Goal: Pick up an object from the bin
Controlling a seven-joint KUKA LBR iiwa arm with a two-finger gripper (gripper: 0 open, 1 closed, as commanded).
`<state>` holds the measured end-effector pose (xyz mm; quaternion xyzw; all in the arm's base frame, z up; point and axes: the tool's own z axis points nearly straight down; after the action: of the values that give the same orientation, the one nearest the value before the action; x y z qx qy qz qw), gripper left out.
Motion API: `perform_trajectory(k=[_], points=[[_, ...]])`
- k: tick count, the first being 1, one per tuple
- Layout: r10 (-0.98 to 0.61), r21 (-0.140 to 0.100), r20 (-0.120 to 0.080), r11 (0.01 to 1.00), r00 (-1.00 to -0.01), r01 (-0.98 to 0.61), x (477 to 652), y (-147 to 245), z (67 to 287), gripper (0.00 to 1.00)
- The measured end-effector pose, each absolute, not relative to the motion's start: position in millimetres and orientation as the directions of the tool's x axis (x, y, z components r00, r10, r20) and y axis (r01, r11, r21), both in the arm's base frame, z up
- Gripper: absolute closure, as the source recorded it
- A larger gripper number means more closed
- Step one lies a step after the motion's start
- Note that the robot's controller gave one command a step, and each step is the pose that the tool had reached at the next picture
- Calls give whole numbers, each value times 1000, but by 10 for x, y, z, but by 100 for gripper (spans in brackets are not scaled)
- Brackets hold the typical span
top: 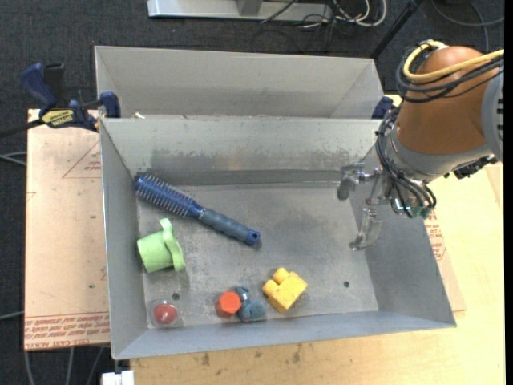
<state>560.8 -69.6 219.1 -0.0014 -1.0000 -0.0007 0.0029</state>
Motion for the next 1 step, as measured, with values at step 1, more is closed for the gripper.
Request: perform_trajectory(k=[1], points=[[-293, 3, 5, 956, -956, -293, 5229, 213, 693, 0]])
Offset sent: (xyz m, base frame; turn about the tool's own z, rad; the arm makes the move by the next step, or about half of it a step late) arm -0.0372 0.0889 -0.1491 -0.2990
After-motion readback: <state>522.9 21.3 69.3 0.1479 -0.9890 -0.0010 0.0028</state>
